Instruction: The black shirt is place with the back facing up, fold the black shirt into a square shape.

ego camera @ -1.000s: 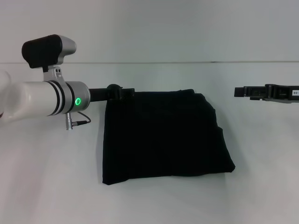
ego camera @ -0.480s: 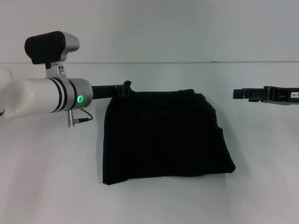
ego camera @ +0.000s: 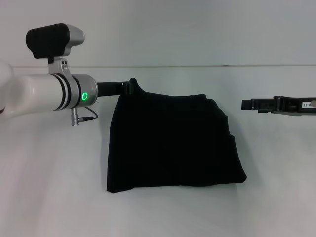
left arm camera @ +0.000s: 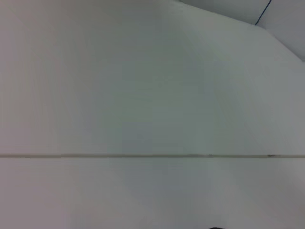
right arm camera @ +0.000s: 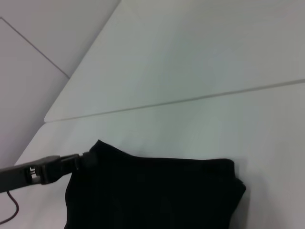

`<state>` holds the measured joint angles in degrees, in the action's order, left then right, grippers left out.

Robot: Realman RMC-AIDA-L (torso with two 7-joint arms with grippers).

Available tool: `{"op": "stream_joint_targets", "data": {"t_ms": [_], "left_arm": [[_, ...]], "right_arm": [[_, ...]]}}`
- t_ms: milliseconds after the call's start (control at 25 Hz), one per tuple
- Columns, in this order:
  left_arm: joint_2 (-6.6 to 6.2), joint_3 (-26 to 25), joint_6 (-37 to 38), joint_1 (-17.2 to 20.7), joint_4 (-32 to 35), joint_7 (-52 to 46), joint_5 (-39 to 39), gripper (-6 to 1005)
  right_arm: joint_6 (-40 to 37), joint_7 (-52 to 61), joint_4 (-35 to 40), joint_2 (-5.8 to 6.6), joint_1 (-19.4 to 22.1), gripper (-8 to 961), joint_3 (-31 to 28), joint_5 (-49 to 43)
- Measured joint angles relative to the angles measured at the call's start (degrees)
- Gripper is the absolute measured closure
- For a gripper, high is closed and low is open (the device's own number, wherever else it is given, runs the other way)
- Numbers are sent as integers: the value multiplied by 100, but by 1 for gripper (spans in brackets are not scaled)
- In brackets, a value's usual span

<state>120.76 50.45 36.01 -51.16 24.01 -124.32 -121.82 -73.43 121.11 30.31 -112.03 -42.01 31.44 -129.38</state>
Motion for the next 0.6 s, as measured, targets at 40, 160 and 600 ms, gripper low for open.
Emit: {"op": "stream_joint_targets", "data": {"t_ms": [40, 160, 600], "left_arm": [[-9, 0, 0, -13, 0, 3, 0, 981], [-35, 0, 0, -58, 0, 4, 0, 968], [-32, -4, -77, -83, 50, 3, 0, 920]], "right_arm": [[22, 0, -1, -5, -2, 150, 18, 0], [52, 0, -4, -27, -2, 151, 50, 0], [147, 0, -162, -96, -59, 156, 152, 0]]}}
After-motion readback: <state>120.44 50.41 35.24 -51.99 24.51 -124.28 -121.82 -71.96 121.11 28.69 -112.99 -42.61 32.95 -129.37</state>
